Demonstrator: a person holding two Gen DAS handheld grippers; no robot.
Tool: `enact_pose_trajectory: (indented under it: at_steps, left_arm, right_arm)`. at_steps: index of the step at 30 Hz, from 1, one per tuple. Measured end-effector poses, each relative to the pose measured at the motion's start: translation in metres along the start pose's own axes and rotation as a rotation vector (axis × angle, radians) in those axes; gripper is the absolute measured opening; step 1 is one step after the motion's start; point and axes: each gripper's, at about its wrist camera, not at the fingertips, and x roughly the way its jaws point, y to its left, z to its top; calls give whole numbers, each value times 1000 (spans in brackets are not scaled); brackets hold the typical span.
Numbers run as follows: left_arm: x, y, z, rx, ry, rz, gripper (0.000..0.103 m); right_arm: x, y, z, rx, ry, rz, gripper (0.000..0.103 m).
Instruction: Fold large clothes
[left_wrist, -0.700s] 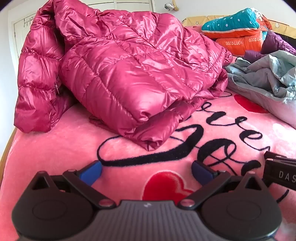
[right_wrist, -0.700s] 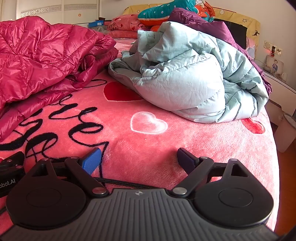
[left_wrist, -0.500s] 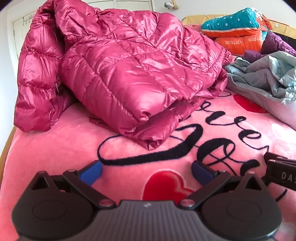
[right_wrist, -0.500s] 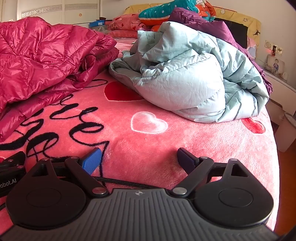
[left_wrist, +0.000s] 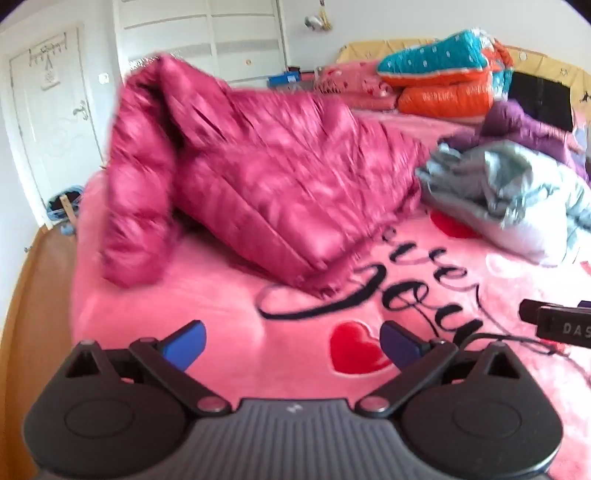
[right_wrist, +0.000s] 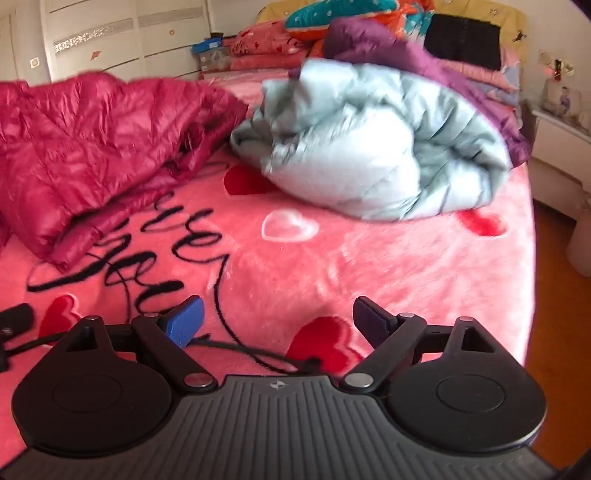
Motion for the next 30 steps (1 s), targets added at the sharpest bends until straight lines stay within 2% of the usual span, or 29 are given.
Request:
enact_pose_trajectory:
  at_steps: [8, 17, 21, 30]
  left_arm:
    - [-71, 45, 27, -24, -83, 75, 100]
    - [-125, 85, 42, -57, -154, 153, 102]
    - [-149, 101, 46, -90, -189, 158, 102]
    - [-175, 114, 47, -99, -234, 196, 102]
  right_arm:
    - [-88, 25, 30, -28, -103, 20, 103]
    - [-171, 69, 61, -133, -191, 88, 103]
    - [-200, 87, 66, -177, -223, 103, 103]
    - [-253, 110, 68, -281, -305, 143, 103]
